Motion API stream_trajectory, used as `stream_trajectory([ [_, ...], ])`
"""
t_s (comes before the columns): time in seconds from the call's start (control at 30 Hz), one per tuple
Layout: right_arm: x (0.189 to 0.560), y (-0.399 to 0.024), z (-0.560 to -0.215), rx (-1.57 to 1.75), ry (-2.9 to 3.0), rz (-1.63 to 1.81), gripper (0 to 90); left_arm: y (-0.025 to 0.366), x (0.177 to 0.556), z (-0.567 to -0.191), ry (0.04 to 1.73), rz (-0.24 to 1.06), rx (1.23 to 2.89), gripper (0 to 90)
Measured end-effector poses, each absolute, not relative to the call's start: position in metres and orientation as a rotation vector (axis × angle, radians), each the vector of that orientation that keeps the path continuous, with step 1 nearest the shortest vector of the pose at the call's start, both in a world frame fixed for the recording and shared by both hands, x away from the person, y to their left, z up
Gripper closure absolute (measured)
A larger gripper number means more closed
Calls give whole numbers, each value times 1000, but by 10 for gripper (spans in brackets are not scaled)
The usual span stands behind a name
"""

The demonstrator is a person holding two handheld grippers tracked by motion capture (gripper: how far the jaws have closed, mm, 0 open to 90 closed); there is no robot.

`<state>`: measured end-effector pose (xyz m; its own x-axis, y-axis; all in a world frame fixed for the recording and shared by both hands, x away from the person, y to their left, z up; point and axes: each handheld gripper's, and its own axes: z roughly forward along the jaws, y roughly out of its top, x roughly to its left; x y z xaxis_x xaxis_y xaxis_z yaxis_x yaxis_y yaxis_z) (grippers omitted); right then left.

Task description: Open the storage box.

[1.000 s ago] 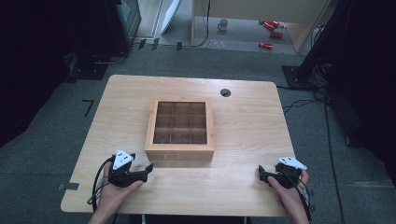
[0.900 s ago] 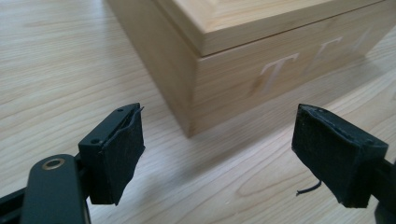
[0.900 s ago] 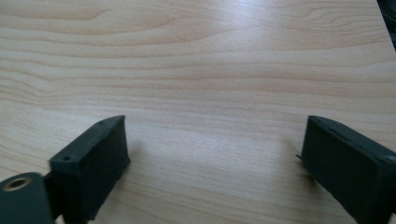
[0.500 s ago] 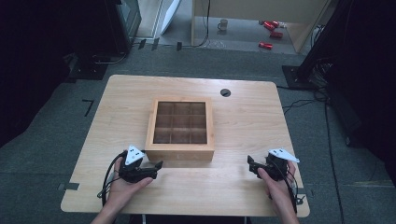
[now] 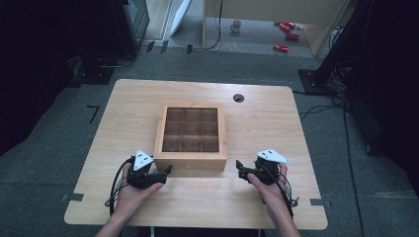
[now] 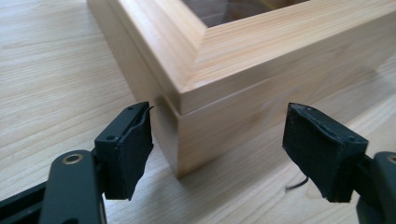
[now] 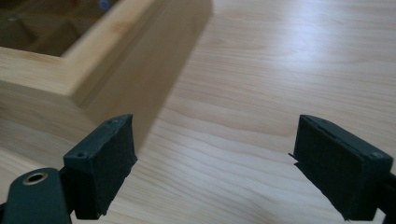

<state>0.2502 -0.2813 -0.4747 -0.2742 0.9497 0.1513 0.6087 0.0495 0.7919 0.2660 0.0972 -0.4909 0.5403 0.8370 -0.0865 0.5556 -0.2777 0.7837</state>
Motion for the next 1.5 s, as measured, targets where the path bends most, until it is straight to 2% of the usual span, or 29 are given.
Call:
stream_trajectory([
  [0.1,255,-267,-468,1530,1937,1139,129,99,267,-491,1134,433,1956,267],
  [0.2,262,-256,-461,1520,1930,1171,136,101,269,-490,1151,428,1944,330],
  [0.37,266,-245,-455,1505,1947,1218,134,104,272,-490,1157,388,1931,333],
  [0.77,255,-220,-474,1417,2058,1166,132,108,272,-478,1141,365,1898,354],
  [1.17,260,-206,-492,1407,2096,1133,133,109,272,-477,1124,384,1901,373],
  [1.5,259,-209,-488,1409,2050,1173,224,110,271,-473,1107,395,1891,378],
])
